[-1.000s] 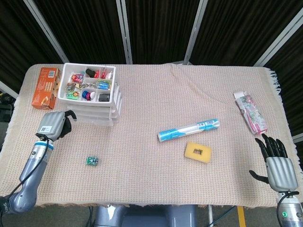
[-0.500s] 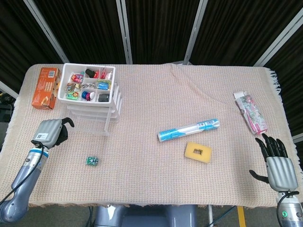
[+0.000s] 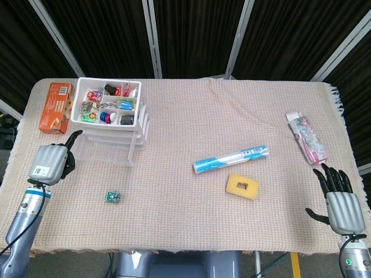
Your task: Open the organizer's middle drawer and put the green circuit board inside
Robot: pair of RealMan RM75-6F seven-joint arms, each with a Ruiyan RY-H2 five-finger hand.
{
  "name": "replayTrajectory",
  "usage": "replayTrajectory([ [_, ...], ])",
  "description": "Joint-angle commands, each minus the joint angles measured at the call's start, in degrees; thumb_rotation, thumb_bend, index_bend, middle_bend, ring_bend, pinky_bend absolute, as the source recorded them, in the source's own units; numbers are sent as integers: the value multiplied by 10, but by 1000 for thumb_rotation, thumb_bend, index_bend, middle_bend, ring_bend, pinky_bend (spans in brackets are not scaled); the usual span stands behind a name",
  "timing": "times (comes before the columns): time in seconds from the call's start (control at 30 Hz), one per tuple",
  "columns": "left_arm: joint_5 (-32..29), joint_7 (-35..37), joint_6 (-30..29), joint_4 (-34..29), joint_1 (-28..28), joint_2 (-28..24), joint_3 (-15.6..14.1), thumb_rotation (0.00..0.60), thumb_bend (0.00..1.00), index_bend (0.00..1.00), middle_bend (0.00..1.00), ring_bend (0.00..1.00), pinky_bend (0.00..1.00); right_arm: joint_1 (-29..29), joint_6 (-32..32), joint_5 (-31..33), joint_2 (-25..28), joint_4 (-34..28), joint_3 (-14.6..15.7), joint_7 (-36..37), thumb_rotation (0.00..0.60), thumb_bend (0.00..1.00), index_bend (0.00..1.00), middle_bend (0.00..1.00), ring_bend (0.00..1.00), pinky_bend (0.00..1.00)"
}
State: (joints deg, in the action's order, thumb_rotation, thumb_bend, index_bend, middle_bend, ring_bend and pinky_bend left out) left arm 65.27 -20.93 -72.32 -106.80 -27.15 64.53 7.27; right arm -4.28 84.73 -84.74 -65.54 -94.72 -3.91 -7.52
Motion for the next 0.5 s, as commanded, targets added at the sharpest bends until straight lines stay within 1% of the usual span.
replayTrajectory([
  [0.03,110,-12,-56,-38,50,-21,-67,600,141,110,526,466,469,-1,-1,1,-1,0,0,0,600,0,105,0,0,0],
  [0.1,143,-19,-64,-46,63,-29,-88,600,142,110,480,437,453,-1,-1,0,-1,0,0,-1,600,0,105,0,0,0],
  [0.17,184,-26,-68,-55,78,-37,-118,600,141,111,457,423,448,0,0,-1,-1,-1,0,-3,600,0,105,0,0,0],
  [0.27,215,-35,-65,-58,91,-40,-144,600,128,109,414,386,444,0,0,0,-1,-1,0,-4,600,0,105,0,0,0],
  [0.33,226,-47,-55,-58,96,-39,-157,600,95,104,364,340,437,0,-1,1,-1,-2,0,-4,600,0,105,0,0,0],
  [0.4,236,-54,-48,-56,99,-34,-164,600,54,101,292,271,420,0,-1,2,-1,-2,0,-4,600,0,105,0,0,0],
  [0.5,245,-61,-40,-51,101,-24,-169,600,40,101,246,222,385,0,-1,3,0,-2,-1,-4,600,0,105,0,0,0],
])
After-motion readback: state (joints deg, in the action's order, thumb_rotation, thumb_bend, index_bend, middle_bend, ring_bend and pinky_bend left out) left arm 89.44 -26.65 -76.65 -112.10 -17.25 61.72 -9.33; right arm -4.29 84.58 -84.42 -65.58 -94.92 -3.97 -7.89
